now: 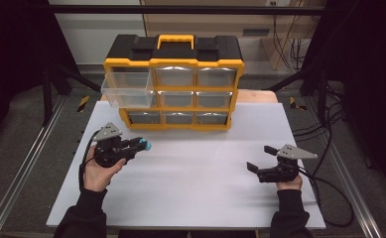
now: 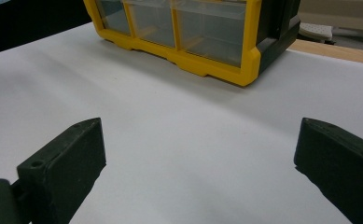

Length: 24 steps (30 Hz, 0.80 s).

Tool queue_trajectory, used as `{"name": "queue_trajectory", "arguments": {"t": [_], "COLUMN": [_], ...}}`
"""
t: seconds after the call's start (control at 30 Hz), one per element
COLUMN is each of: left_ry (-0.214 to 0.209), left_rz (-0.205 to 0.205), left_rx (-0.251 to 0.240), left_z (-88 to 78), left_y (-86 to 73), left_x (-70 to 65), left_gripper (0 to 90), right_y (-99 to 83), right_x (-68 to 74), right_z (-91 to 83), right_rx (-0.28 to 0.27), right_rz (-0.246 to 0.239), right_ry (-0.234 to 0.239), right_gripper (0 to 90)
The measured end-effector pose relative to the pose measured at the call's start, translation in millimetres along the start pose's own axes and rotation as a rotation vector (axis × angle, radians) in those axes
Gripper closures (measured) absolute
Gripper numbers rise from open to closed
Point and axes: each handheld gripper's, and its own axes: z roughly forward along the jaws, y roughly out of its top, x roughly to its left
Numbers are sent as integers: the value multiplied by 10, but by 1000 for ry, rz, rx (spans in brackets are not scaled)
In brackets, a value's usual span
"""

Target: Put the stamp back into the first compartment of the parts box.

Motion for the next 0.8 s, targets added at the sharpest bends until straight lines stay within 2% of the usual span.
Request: {"name": "queue_trajectory", "arguments": {"t": [0.33,0.8], "left_ry": [11,27], "left_rz": [9,21], "left_rx": [-14,-41], "left_z": [-119,-303], "left_y": [61,164], "left_x": [-19,58], "left_gripper": [725,725], "right_y": [-2,-5], "right_x": [2,4], "right_z": [2,10], "right_rx": [1,8], "right_rz": [-2,-1], "right_ry": [-1,2], "right_gripper": [25,25]}}
